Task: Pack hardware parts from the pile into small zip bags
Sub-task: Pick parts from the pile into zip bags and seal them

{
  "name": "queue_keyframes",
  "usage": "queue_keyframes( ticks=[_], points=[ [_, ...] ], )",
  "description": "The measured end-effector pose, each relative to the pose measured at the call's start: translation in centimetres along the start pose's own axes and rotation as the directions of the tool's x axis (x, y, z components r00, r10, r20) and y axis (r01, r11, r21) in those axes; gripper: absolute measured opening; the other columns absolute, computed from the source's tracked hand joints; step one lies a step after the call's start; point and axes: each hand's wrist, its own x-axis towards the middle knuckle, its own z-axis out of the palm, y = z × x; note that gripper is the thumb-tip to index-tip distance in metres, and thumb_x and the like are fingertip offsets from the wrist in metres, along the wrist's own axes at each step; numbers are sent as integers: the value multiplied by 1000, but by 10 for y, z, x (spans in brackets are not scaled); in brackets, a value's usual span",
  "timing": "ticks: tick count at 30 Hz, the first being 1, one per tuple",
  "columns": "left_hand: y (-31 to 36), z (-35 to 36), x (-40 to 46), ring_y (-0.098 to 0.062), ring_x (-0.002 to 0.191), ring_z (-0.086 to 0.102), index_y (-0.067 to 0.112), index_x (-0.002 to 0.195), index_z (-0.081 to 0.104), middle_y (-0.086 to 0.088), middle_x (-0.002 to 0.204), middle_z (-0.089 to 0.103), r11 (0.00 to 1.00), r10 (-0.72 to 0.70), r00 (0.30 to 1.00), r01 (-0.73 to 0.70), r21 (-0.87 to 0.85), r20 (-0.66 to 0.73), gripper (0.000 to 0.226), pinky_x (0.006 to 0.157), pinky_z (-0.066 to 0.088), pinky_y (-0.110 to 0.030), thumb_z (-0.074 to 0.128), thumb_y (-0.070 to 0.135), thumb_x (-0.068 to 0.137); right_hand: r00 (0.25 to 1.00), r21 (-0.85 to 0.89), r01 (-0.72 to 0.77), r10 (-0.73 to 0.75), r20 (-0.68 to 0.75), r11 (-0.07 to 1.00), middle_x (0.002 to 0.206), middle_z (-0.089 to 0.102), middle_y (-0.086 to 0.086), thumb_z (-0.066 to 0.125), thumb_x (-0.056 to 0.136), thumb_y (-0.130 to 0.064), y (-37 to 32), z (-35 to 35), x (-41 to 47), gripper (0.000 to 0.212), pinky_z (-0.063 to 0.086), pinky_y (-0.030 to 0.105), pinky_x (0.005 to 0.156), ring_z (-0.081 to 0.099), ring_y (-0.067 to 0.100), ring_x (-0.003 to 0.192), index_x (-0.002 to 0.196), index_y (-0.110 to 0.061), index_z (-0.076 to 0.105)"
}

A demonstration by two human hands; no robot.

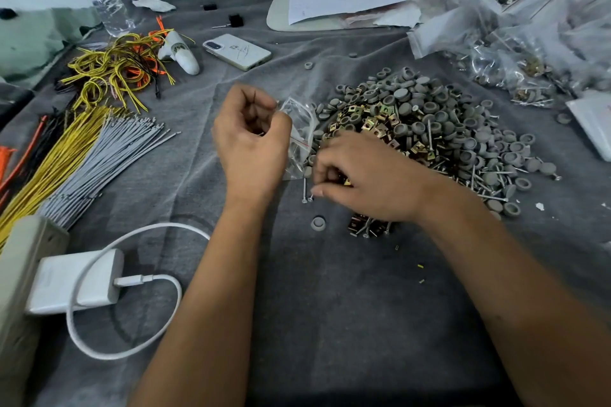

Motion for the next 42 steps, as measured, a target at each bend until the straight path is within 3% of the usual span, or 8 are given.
queue_keyframes(
  ticks=[4,7,12,17,31,33,37,42],
  points=[
    [-5,0,0,-4,52,40,24,78,53,9,59,47,999,15,1000,-14,52,-21,25,53,33,-21,58,0,76,992,574,81,-10,-127,815,86,70,-3,65,99,-16,8,-15,-7,5,52,24,78,65,8,81,95,-13,65],
    [-9,1,0,-6,54,42,22,81,55,8,62,49,999,10,998,-12,33,56,21,54,34,-22,60,2,78,947,722,181,80,-311,668,87,74,3,67,97,-6,15,-17,-8,14,58,26,76,71,13,81,111,-8,66],
    [-11,6,-5,-10,62,47,17,83,59,6,67,54,999,-22,968,27,-17,249,17,57,38,-25,62,0,81,795,668,194,284,-536,718,90,77,1,71,94,-3,22,-8,-1,13,56,20,74,74,9,82,105,-7,75],
    [-7,7,-6,-7,59,46,18,82,57,5,65,52,999,-21,951,32,-31,309,20,55,37,-21,61,-2,81,747,522,130,263,-611,843,88,77,-6,82,85,-11,21,0,2,9,61,30,78,74,8,83,94,-11,79],
    [-4,3,-2,-9,57,41,19,84,55,5,64,48,998,-23,988,30,-47,152,21,53,33,-24,58,-1,80,679,242,36,154,-718,970,88,75,-3,82,85,-22,9,8,4,11,55,26,80,67,8,82,90,-12,79],
    [-4,3,-2,-8,55,40,20,83,54,5,63,48,999,-23,995,27,-40,101,20,53,32,-23,57,1,78,711,243,24,155,-686,970,87,74,-5,81,87,-24,13,5,2,12,55,28,81,67,8,82,90,-13,77],
    [-4,1,0,-8,52,36,23,82,53,7,60,45,999,-23,1000,23,-30,5,21,53,30,-25,56,3,76,940,92,38,-4,-341,995,92,66,-9,81,84,-40,19,5,0,17,48,39,88,53,11,94,91,-25,78],
    [-3,-1,1,-9,52,36,21,81,54,3,61,46,996,-65,997,63,-63,-40,19,51,29,-27,55,3,75,994,-35,76,-78,-71,997,110,54,-8,79,84,-47,11,12,4,16,38,43,103,34,10,111,97,-38,75]
  ],
)
